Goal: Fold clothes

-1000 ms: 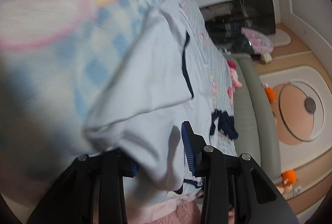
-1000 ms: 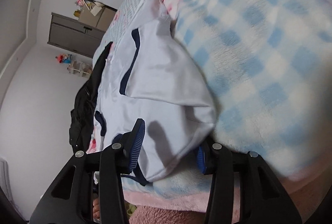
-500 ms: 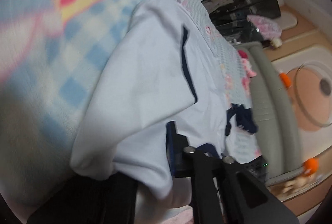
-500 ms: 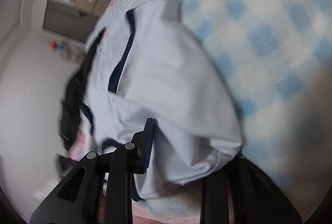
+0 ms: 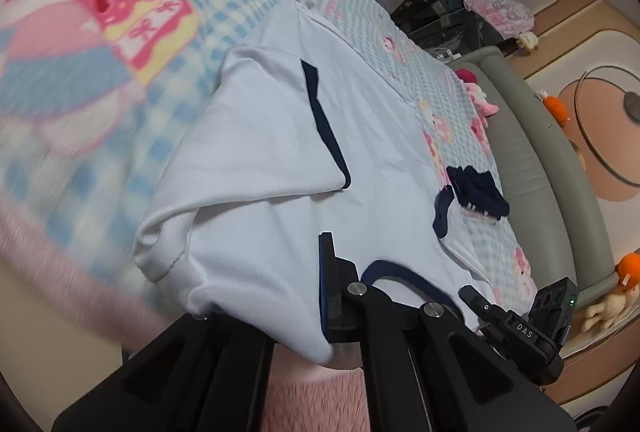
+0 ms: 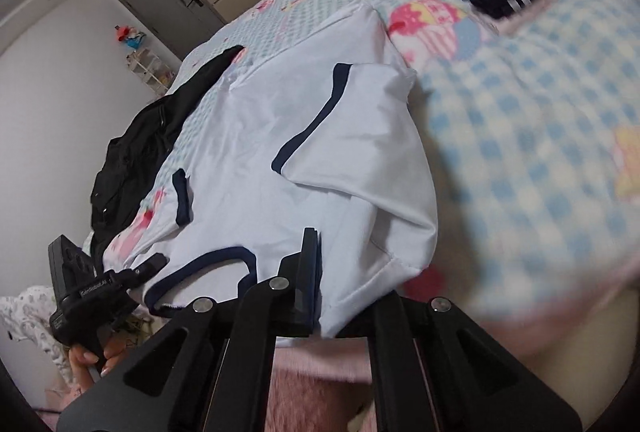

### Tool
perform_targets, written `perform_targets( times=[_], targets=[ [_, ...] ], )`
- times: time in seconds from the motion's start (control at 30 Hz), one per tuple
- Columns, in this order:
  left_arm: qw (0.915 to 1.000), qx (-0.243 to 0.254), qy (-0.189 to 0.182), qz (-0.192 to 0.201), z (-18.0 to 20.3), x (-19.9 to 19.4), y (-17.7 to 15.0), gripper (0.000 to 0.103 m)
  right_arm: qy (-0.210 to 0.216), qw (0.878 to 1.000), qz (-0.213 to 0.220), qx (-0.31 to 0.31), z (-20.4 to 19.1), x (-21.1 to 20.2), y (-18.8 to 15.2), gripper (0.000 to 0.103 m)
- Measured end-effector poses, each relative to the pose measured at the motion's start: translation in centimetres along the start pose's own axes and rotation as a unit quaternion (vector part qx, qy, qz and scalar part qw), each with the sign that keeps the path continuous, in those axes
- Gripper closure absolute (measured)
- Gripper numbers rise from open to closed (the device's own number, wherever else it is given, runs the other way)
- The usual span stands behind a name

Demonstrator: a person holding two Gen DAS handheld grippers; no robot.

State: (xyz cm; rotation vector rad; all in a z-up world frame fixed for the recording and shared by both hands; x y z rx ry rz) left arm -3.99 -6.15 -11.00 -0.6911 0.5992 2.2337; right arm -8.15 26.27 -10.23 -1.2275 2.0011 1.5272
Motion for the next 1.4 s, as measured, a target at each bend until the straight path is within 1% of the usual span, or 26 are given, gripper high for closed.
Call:
perform_targets(
  times=[0.03,0.13,0.27,0.37,0.43,0.53,0.6,0.63,0.73,0.8,0.87,0.93,0.97,1.0,1.03,1.07,1.1,1.2,1.23,1.27,1.3,1.33,1.37,1.4],
  targets=[
    [1.0000,-0.003,0.000,-0.004,-0.2,-0.4,-0.7,0.102,0.001,1.000,-0.004,0.005,0.4,-0.8,-1.0,0.100],
    [0.9998,0.006,0.005,-0.018,-0.6,-1.8,-2.4,0.102,0.004,1.000,-0.004,0.010,0.3,-2.6,-2.2,0.101],
    [0.9992,0.019,0.012,-0.032,-1.2,-3.2,-4.3,0.102,0.002,1.000,-0.012,-0.008,-0.4,-5.4,-3.9,0.100],
    [0.9986,0.028,0.021,-0.040,-1.3,-3.4,-4.8,0.102,0.001,1.000,-0.025,-0.008,-0.4,-5.9,-5.3,0.100],
    [0.9979,0.038,0.030,-0.044,-1.0,-3.2,-4.8,0.101,-0.004,0.999,-0.034,-0.004,0.0,-5.6,-5.8,0.100],
    [0.9947,0.071,0.049,-0.056,0.1,-3.0,-4.1,0.101,-0.003,0.999,-0.044,0.004,0.4,-5.2,-5.7,0.100],
    [0.9924,0.088,0.053,-0.068,1.5,-3.0,-3.3,0.101,-0.002,0.999,-0.044,-0.002,0.5,-5.3,-5.1,0.099],
    [0.9913,0.094,0.053,-0.076,2.2,-2.9,-2.7,0.101,-0.002,0.999,-0.042,-0.003,0.7,-5.0,-4.2,0.098],
    [0.9862,0.120,0.057,-0.099,4.7,-2.1,-0.6,0.101,0.002,0.999,-0.035,-0.006,1.4,-2.7,-0.3,0.098],
    [0.9826,0.140,0.066,-0.104,6.8,-0.2,1.5,0.101,0.004,1.000,-0.030,-0.007,1.9,-1.2,2.2,0.098],
    [0.9804,0.150,0.067,-0.108,8.5,2.0,4.3,0.101,0.007,1.000,-0.025,-0.009,2.4,0.3,4.8,0.098],
    [0.9797,0.152,0.067,-0.112,9.9,4.8,7.5,0.098,0.009,1.000,-0.021,-0.010,2.9,1.7,7.4,0.098],
    [0.9812,0.142,0.068,-0.111,10.1,6.3,9.0,0.090,0.010,1.000,-0.018,-0.011,3.2,2.5,8.6,0.098],
    [0.9827,0.132,0.067,-0.111,10.3,7.8,10.6,0.067,0.012,1.000,-0.016,-0.012,3.5,3.2,9.9,0.096],
    [0.9846,0.115,0.065,-0.114,10.0,9.3,12.0,0.053,0.013,1.000,-0.013,-0.013,3.7,4.0,11.2,0.094],
    [0.9868,0.095,0.068,-0.112,9.6,10.6,13.3,0.032,0.014,1.000,-0.011,-0.013,4.0,4.7,12.5,0.091],
    [0.9885,0.082,0.070,-0.106,9.3,11.4,14.3,0.029,0.012,1.000,-0.014,-0.009,4.5,5.9,13.3,0.087],
    [0.9923,0.071,0.064,-0.079,8.8,11.2,16.8,0.029,-0.001,0.999,-0.041,0.024,6.7,10.1,14.5,0.086],
    [0.9937,0.070,0.059,-0.065,8.8,10.8,17.6,0.029,0.004,0.998,-0.045,0.040,7.4,10.6,14.8,0.086],
    [0.9951,0.079,0.044,-0.039,9.0,9.4,18.1,0.029,0.017,0.998,-0.035,0.057,7.9,10.5,15.2,0.084],
    [0.9958,0.085,0.031,-0.014,9.0,7.9,18.4,0.029,0.031,0.997,-0.014,0.068,8.1,9.6,15.6,0.078],
    [0.9964,0.082,0.022,0.002,8.6,6.6,18.4,0.028,0.042,0.997,0.009,0.071,8.2,8.4,16.1,0.073],
    [0.9971,0.073,0.022,0.001,7.7,6.0,17.9,0.027,0.045,0.996,0.027,0.069,8.2,7.1,16.3,0.056],
    [0.9978,0.063,0.022,0.000,6.8,5.5,17.4,0.027,0.040,0.996,0.042,0.064,8.2,5.8,16.4,0.037]
  ],
)
Point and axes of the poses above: each gripper's, at about its wrist camera, not at the fingertips, and x roughly the way its jaws point, z to its right, y to its top, the point moved 5 cm from there along x, roughly the way its jaws point, and after that the axes turned 15 degrees about -x, right-handed, at the moved point
